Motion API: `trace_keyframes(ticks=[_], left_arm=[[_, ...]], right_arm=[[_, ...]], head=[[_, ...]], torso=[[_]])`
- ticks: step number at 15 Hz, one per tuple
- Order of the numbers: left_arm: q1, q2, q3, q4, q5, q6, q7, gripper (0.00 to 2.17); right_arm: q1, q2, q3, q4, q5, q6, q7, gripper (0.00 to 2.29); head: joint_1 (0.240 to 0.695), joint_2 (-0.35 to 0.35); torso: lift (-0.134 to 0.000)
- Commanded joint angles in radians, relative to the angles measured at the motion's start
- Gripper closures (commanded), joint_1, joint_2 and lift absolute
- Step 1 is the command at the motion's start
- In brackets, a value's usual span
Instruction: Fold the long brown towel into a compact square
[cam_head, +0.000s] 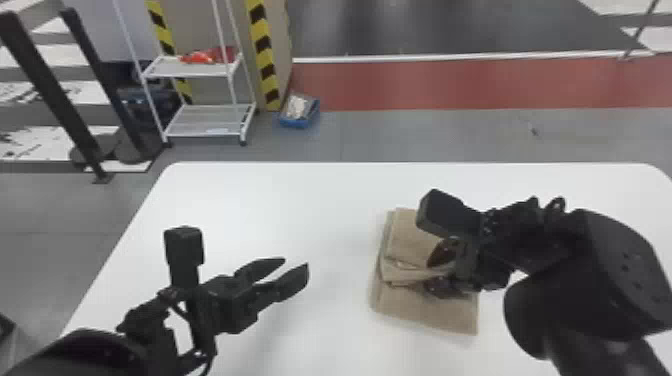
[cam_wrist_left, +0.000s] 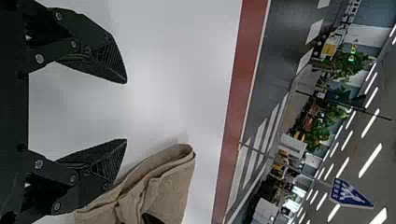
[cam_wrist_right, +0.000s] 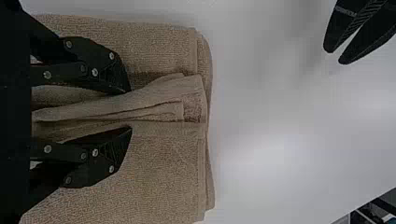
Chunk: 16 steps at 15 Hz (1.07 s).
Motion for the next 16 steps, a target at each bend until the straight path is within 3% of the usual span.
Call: trace_keyframes(ticks=[1, 2, 4, 8, 13, 16], left_arm=[[0.000, -0.001, -0.006, -0.004, -0.002, 0.000, 0.002, 0.52], [0.000, -0.001, -0.008, -0.007, -0.002, 0.003, 0.002, 0.52], [0.004, -0.001, -0.008, -0.022, -0.002, 0.009, 0.002, 0.52], [0.032, -0.001, -0.006, -0.093, 0.019, 0.025, 0.000, 0.53], [0.055, -0.009, 0.001, -0.148, 0.101, 0.061, -0.028, 0.53], [0.036, -0.023, -0.051, -0.131, 0.088, 0.061, -0.049, 0.54]], right_arm=[[0.002, -0.001, -0.008, -0.021, -0.006, 0.000, 0.001, 0.77], [0.001, -0.003, -0.010, -0.021, -0.006, 0.000, 0.001, 0.79], [-0.004, -0.005, -0.017, -0.021, 0.000, 0.000, 0.003, 1.05], [-0.005, -0.009, -0.059, -0.021, -0.008, -0.006, 0.008, 1.17], [-0.004, -0.012, -0.114, -0.051, -0.038, -0.018, 0.008, 1.17], [-0.008, -0.014, -0.149, -0.080, -0.065, -0.021, 0.008, 1.17]], head=[[0.695, 0.084], [0.695, 0.083], [0.695, 0.079], [0.695, 0.055], [0.695, 0.013], [0.695, -0.015]], torso=[[-0.124], [-0.124], [-0.124], [-0.124], [-0.124], [-0.124]])
